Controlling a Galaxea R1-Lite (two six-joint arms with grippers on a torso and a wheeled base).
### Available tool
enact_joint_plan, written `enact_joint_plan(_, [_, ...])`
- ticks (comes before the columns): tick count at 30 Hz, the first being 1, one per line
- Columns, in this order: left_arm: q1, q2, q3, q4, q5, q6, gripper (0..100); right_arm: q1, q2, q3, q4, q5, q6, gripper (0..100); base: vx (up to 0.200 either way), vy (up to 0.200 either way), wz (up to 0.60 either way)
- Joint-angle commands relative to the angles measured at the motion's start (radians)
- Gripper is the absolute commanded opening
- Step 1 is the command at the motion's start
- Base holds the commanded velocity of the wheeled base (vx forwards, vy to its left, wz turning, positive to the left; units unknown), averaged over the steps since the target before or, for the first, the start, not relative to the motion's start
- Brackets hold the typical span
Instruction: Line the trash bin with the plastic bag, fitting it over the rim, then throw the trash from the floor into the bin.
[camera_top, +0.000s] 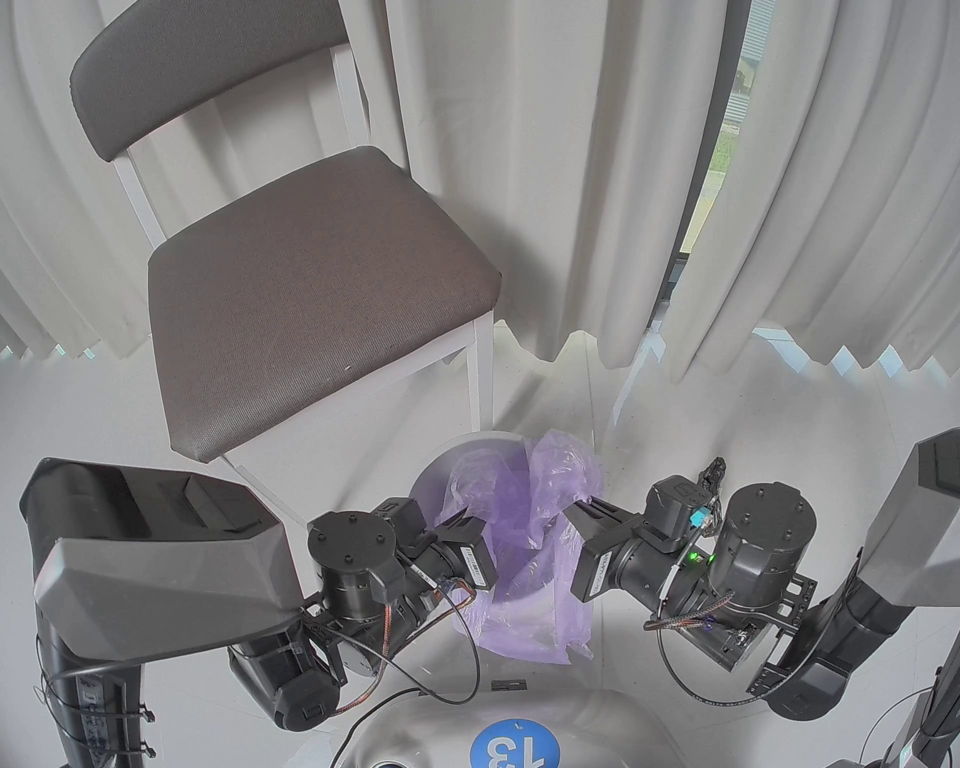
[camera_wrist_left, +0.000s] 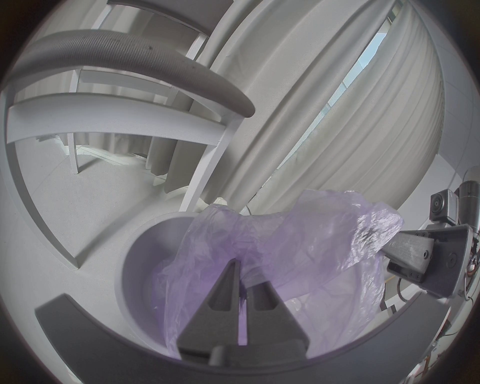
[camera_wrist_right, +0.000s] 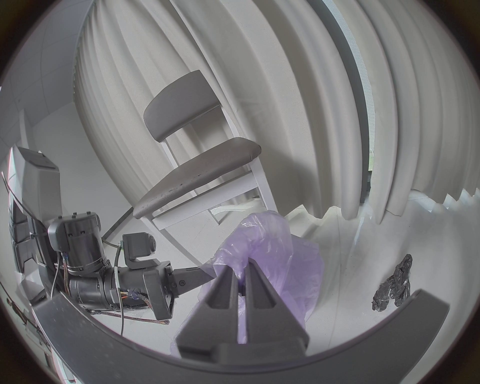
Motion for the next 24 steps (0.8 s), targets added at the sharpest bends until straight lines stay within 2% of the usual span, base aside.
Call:
enact_joint_plan(1, [0.055, 0.051, -0.026, -0.017, -0.007, -0.001, 0, -0.016, 0.033, -0.027, 0.001, -0.005, 0.015, 0, 0.0, 0.0, 0.0])
enact_joint_plan(8, [0.107, 0.063, -0.037, -0.017, -0.009, 0.008, 0, -0.071, 0.057, -0.07, 0.008, -0.008, 0.016, 0, 0.0, 0.0, 0.0])
enact_joint_plan(10, [0.134, 0.057, -0.031, -0.011, -0.015, 0.021, 0, -0.11, 0.085, -0.102, 0.004, -0.006, 0.021, 0, 0.0, 0.0, 0.0])
enact_joint_plan(14, [0.168, 0.025, -0.025, 0.072, -0.019, 0.073, 0, -0.172, 0.112, -0.139, 0.013, -0.008, 0.019, 0, 0.0, 0.0, 0.0])
enact_joint_plan(17, [0.171, -0.025, -0.017, 0.133, -0.021, 0.074, 0, -0.202, 0.112, -0.144, 0.037, -0.008, 0.016, 0, 0.0, 0.0, 0.0])
enact_joint_plan(19, [0.17, -0.146, 0.002, 0.296, -0.021, 0.076, 0, -0.26, 0.071, -0.156, 0.151, -0.002, 0.013, 0, 0.0, 0.0, 0.0])
enact_joint_plan(24, [0.156, -0.305, 0.032, 0.516, -0.027, 0.079, 0, -0.327, 0.046, -0.18, 0.237, 0.004, 0.013, 0, 0.0, 0.0, 0.0])
